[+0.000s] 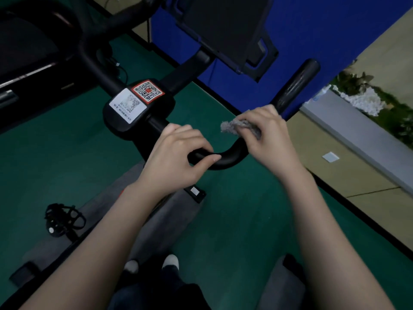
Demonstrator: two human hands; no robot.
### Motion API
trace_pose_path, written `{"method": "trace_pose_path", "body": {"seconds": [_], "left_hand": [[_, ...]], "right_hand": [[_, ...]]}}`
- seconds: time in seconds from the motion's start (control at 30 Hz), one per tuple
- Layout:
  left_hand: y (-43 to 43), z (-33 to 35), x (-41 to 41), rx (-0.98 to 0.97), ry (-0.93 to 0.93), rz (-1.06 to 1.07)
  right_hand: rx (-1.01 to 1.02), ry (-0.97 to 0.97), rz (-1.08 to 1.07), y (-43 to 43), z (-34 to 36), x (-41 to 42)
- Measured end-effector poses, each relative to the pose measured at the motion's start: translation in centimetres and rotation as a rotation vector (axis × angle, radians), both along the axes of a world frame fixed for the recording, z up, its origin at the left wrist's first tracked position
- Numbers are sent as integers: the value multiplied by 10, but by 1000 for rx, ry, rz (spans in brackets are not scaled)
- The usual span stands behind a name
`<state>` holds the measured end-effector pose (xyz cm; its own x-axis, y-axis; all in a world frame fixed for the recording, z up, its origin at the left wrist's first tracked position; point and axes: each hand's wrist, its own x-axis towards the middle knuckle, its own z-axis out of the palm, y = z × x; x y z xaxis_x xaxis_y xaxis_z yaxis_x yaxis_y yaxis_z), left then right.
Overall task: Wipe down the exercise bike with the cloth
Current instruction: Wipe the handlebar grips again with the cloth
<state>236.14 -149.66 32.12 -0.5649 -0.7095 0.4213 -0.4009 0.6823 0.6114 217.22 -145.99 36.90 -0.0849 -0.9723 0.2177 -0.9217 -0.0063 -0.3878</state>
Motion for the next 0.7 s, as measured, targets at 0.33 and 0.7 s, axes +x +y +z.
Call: {"method": "trace_pose_path", "body": {"seconds": [0.33,0.7], "left_hand": [[2,-1,-2,23,19,0],[3,-4,-1,-38,10,10]], "right_hand": [[664,221,309,-40,37,7],[930,294,178,-67,43,11]]}}
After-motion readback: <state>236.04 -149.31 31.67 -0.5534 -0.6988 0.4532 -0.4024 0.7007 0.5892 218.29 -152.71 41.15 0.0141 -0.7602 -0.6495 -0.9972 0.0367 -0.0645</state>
